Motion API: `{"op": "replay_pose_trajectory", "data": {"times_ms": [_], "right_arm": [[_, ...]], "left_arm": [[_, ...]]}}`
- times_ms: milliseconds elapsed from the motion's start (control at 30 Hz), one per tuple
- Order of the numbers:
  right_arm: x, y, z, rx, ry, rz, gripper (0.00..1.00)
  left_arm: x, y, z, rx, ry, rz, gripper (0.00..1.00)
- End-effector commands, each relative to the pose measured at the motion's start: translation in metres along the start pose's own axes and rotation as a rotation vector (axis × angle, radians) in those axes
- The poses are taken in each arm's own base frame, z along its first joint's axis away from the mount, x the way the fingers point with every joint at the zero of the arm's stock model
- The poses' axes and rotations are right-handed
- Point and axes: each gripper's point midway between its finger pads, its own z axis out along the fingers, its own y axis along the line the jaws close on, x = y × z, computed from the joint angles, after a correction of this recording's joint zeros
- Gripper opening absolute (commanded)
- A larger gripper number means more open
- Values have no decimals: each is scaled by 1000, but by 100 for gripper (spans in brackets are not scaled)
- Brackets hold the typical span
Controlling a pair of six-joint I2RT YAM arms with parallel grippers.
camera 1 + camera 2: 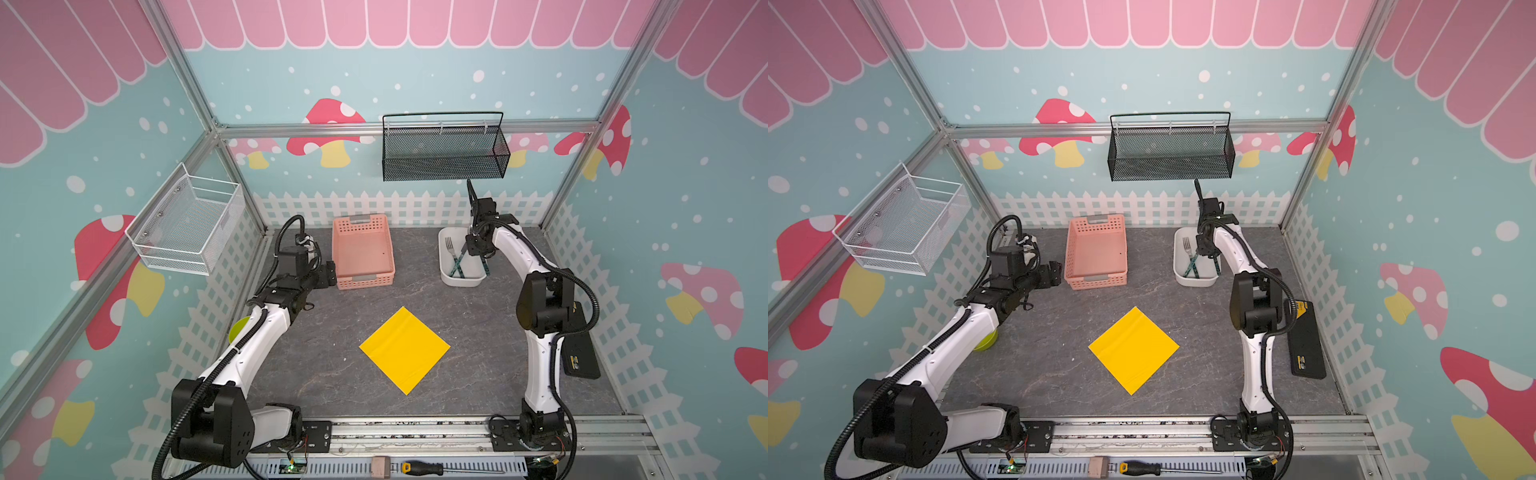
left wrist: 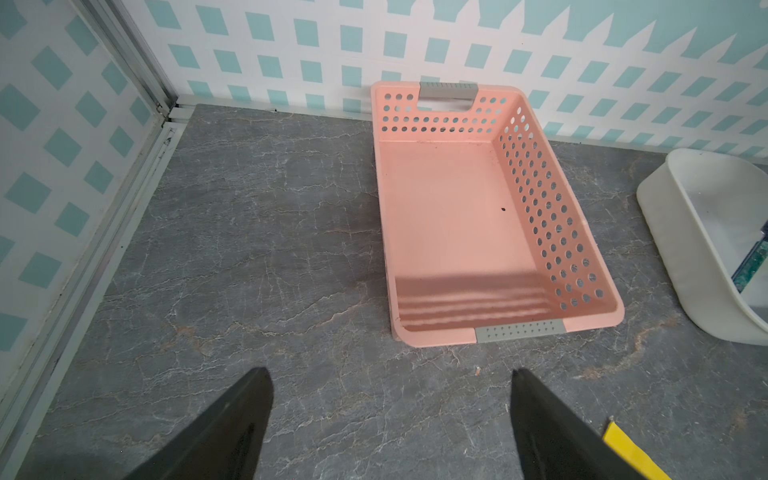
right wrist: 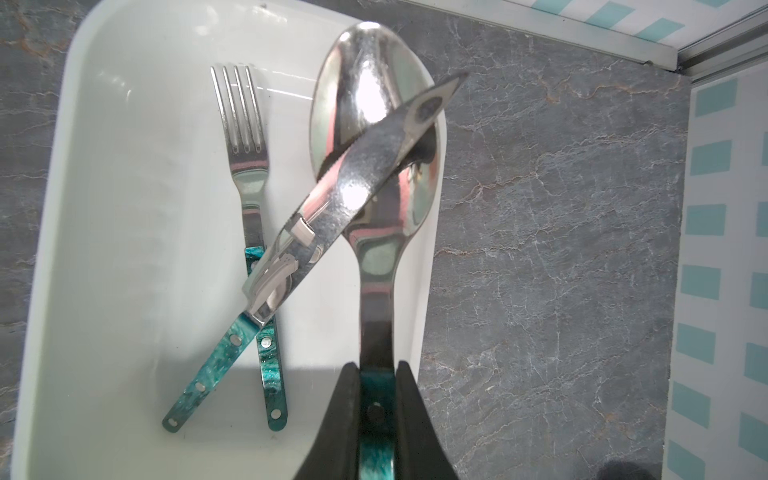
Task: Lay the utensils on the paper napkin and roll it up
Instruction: 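Lift the spoon out of the white tray with the right gripper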
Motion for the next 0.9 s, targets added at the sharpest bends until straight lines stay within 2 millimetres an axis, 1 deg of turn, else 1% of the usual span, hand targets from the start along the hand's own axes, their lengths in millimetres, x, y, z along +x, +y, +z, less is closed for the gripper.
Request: {"op": "replay_pose_trajectory", "data": {"times_ms": [0, 333, 867], "right_arm": [[-49, -11, -58, 5, -200, 32, 0], [-56, -29, -72, 95, -214, 25, 0], [-63, -52, -94, 173, -240, 20, 0]], "left_arm": [[-4, -2, -2, 9, -12, -6, 91], [-5, -2, -2, 9, -14, -8, 91], [-4, -3, -1, 17, -11, -13, 91]]}}
